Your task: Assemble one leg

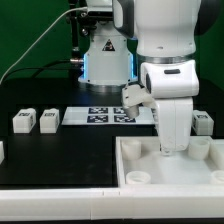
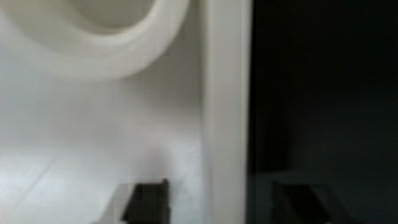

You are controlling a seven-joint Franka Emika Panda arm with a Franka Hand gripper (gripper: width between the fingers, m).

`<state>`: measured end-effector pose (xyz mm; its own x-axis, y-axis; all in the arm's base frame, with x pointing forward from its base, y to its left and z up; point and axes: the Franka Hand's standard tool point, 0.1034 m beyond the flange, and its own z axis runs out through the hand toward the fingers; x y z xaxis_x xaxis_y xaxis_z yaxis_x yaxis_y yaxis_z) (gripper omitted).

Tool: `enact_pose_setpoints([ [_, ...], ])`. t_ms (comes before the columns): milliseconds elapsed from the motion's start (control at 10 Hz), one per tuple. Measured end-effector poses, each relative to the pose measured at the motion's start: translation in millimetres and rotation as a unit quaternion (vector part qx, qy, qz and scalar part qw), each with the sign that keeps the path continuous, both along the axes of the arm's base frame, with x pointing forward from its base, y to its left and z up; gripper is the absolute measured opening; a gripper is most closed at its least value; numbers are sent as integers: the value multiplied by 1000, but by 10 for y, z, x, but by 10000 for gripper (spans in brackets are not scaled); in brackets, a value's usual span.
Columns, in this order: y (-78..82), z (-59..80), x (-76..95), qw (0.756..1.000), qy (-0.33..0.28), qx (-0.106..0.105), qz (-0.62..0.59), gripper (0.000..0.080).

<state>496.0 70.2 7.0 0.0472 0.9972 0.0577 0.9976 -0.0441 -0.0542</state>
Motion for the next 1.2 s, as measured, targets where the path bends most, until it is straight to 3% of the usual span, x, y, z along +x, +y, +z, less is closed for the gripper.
enact_pose_setpoints([
  [100,-1,-2,-1,1000,0,0,0,461],
  [200,-3,-3,-1,1000,0,0,0,461],
  [300,-5,-3,-1,1000,0,0,-1,609],
  [600,-9,-4,-1,1000,0,0,-1,648],
  [1100,-7,7,2,1000,0,0,-14,649],
  [1200,37,114,-3,998,-3,-5,-68,649],
])
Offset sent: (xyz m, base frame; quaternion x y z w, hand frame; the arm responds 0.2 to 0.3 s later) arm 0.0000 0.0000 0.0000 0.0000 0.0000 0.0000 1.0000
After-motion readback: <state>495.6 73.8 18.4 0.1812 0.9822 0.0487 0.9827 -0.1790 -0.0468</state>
